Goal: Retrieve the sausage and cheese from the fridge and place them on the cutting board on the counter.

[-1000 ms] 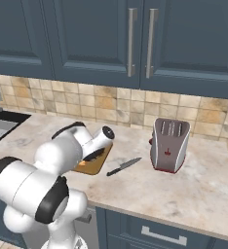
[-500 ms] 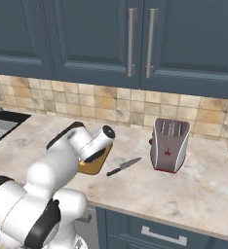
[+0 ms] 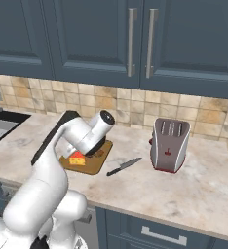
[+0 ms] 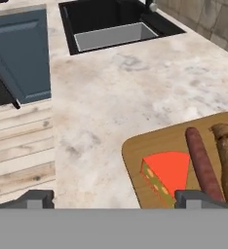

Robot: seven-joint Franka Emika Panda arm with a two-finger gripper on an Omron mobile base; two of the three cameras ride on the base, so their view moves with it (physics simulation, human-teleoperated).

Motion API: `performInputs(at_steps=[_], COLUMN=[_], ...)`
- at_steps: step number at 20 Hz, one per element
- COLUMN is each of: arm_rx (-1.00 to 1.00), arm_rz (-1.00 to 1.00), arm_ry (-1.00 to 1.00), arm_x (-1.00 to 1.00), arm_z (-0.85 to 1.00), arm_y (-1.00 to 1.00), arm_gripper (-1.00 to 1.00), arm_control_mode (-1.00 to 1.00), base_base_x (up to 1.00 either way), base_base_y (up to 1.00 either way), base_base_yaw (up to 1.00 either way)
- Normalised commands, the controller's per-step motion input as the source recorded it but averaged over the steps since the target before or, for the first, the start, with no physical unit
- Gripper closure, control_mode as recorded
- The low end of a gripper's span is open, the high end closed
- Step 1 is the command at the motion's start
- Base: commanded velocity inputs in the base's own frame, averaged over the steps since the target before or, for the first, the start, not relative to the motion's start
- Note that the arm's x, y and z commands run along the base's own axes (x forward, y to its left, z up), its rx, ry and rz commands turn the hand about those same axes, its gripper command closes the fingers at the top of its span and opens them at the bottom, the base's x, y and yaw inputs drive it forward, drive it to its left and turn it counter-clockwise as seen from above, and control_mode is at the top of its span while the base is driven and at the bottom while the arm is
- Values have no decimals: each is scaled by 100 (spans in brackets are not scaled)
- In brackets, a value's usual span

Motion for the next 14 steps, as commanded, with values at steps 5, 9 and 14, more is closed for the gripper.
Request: performInputs(at_steps=[5, 9, 14], arm_rx=[-2, 0, 0], arm_rz=[-9, -16, -25], arm_ry=[-13, -14, -7], arm_x=[-88, -87, -41], arm_z=[9, 18, 13], arm_y=[-1, 0, 0], arm_gripper=[-100, -100, -100], arm_control_mode=[-100, -100, -100], base_base_x=[0, 0, 0], base_base_y=[0, 0, 0], base_base_yaw=[0, 0, 0])
